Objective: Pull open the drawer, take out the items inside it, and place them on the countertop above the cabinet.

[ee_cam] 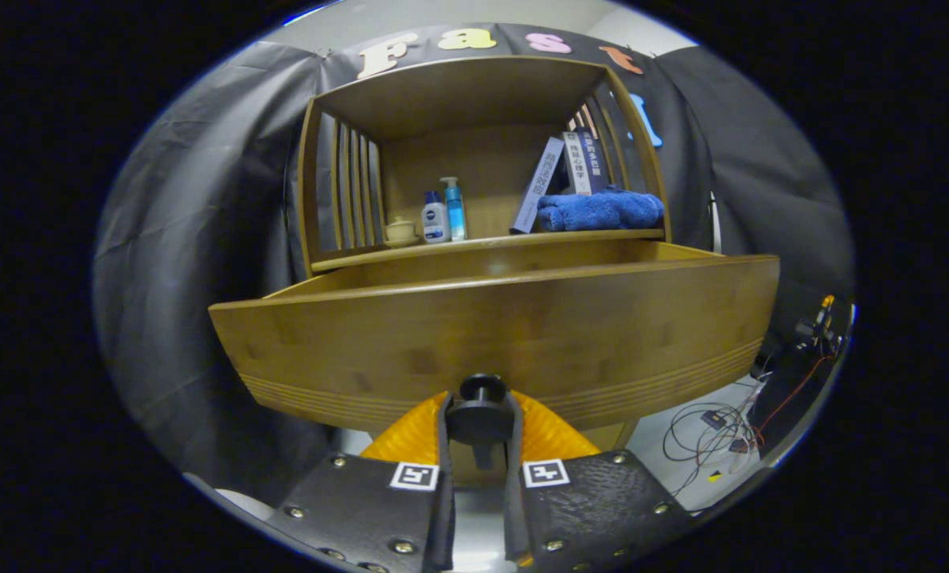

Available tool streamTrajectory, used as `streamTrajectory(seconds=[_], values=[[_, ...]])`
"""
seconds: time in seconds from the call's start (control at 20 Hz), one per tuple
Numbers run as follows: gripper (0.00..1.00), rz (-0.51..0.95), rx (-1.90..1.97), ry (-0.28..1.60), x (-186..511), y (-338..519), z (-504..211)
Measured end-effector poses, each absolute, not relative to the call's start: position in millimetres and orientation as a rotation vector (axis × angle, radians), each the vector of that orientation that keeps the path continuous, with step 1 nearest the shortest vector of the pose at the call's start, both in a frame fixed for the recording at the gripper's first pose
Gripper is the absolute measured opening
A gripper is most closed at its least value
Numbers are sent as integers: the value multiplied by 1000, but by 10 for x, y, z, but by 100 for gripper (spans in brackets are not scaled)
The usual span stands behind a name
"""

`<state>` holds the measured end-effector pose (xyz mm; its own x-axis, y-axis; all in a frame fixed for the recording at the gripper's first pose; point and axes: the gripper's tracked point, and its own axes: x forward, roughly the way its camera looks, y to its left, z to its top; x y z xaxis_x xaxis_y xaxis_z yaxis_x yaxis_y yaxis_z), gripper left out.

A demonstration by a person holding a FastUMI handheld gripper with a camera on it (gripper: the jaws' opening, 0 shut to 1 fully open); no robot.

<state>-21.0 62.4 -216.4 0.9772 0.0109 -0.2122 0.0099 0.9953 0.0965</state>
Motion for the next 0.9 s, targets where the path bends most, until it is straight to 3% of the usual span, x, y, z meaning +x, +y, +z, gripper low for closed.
streamTrajectory(seconds=[0.3, 0.55, 0.7, 0.9], values=[[25, 2, 111, 241, -341, 658, -2203], [99, -6, 203, 264, -419, 557, -1941], [99, -80, 163, 305, -408, 455, -1775], [99, -34, 69, 322, -382, 637, -1479]])
